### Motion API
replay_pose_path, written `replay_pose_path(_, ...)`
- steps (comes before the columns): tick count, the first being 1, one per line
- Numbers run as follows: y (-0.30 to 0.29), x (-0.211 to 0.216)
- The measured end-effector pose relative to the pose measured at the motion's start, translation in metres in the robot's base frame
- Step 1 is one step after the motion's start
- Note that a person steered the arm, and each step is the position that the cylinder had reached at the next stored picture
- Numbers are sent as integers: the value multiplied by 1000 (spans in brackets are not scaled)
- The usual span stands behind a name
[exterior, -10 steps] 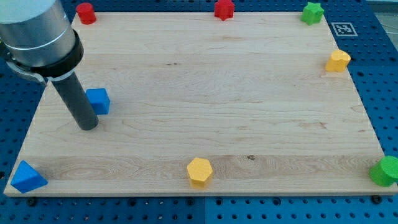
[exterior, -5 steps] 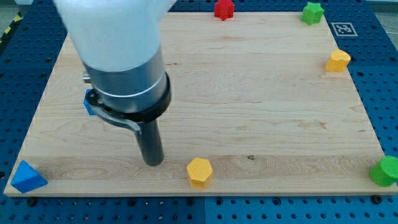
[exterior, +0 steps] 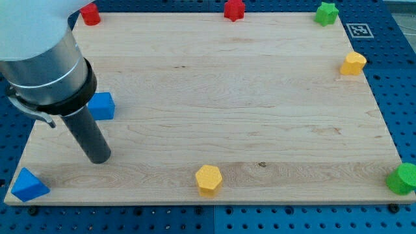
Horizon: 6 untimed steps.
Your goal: Drag the blue cube to the center left
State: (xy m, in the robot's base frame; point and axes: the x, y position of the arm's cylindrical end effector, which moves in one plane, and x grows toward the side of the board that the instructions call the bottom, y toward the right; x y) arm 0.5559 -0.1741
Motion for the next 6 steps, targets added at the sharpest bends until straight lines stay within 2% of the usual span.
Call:
replay_pose_path(1, 12, -8)
replay_pose_path(3, 8, -61)
replay_pose_path(5, -43, -126)
replay_pose_path(6, -67, -139)
